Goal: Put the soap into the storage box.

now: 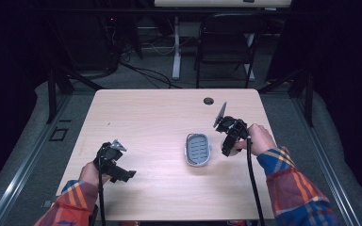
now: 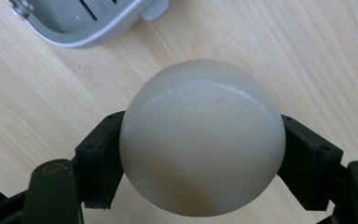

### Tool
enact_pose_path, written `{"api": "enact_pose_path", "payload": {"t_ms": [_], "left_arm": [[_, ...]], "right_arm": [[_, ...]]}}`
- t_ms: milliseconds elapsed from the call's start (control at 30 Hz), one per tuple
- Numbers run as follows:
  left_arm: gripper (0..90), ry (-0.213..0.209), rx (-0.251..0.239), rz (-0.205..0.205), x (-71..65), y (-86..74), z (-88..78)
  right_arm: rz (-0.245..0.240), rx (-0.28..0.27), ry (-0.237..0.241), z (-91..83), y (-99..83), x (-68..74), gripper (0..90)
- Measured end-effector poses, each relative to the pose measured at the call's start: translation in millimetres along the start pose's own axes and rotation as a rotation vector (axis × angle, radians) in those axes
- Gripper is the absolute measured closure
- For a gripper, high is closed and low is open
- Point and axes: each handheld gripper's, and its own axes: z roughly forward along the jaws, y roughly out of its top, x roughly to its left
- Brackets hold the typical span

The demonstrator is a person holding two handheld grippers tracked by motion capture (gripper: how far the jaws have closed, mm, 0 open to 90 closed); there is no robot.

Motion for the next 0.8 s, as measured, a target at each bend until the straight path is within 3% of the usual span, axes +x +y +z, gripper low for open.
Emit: {"api": "enact_pose_path", "payload": {"t_ms": [500,800], "left_arm": [[0.3,0.000,0.004,0.002,-0.1,-0.3,0.1],[0.3,0.001,0.002,0.002,-0.5,-0.2,0.1]], "right_arm": [[-0.034,0.000,-0.017,-20.5,21.5,3.9,24.4],[-0.060,-0.009,-0.020,-22.5,35.0,10.2,24.4]]}}
